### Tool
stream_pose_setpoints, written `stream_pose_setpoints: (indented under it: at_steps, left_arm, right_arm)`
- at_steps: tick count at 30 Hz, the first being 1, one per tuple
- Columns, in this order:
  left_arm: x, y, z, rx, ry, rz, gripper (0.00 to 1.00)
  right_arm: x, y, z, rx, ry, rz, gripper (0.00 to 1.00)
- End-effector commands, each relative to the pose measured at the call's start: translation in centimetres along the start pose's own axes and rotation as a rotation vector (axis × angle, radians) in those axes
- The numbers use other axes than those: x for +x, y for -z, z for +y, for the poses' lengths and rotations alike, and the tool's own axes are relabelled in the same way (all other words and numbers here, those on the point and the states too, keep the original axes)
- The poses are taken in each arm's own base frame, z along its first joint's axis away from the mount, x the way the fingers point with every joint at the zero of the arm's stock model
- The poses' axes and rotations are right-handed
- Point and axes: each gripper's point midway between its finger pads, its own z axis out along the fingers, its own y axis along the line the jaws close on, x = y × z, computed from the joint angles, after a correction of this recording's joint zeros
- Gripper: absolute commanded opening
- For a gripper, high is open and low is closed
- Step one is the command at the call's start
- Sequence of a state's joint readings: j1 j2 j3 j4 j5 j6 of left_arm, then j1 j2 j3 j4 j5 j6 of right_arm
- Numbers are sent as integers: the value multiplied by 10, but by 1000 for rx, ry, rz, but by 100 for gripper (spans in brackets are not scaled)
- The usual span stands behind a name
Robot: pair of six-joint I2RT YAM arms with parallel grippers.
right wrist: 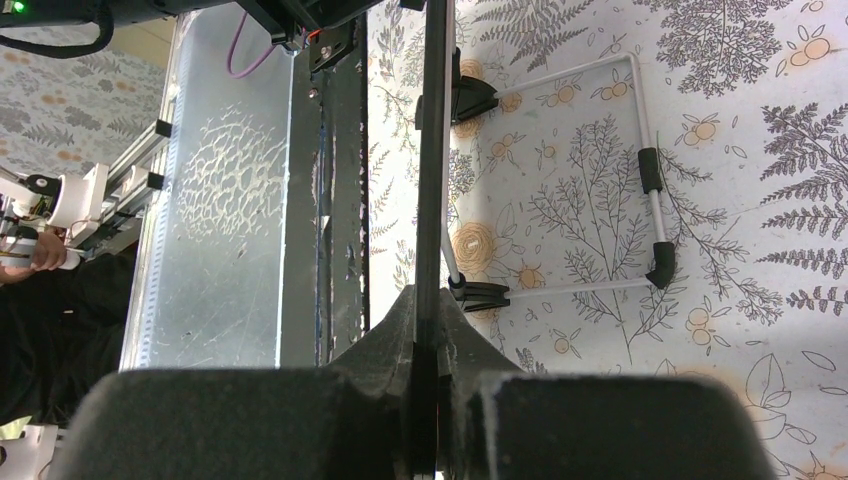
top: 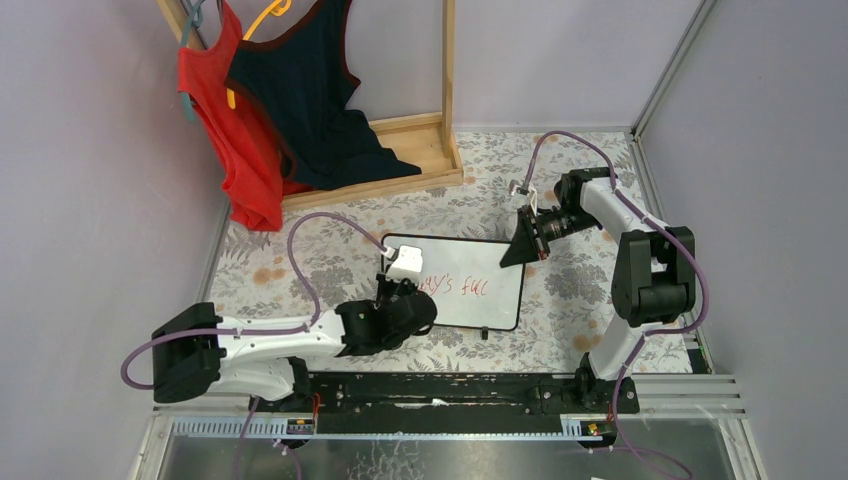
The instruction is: Erase the whiteboard
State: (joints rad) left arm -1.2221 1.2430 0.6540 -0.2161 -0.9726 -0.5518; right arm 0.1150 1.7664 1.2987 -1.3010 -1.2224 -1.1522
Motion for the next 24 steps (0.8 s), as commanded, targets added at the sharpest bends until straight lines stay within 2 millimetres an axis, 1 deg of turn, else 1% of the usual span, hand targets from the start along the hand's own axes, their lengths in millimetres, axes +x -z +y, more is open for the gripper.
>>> stream_pose_setpoints:
  at_steps: [1,3,8,13,16,18,20,22,24]
  left_arm:
    - [-17,-3,-32,86,90,-17,0]
    - [-21,-4,-40,106,101,-20,0]
    - [-25,-6,-67,159,98,-17,0]
    - [-31,-1,-99,236,109,-19,0]
    - [-35,3,-115,269,110,-26,0]
    - [-37,3,-117,266,109,-32,0]
    - [-37,3,-114,253,108,-37,0]
    - [-35,3,-105,231,111,-40,0]
    - [-35,5,-92,204,116,-50,0]
  right_arm:
    - [-7,-3,17,-45,-38,-16,0]
    - [-7,-3,18,-48,-38,-16,0]
    - [-7,-3,18,-56,-41,-13,0]
    - [-7,-4,19,-59,-39,-9,0]
    - [-7,-5,18,-61,-37,-8,0]
    - [-7,-5,18,-62,-38,-6,0]
    - [-6,-5,18,-62,-39,-6,0]
    - [-6,-6,18,-63,-39,-6,0]
    - [-6,-6,19,-65,-39,-4,0]
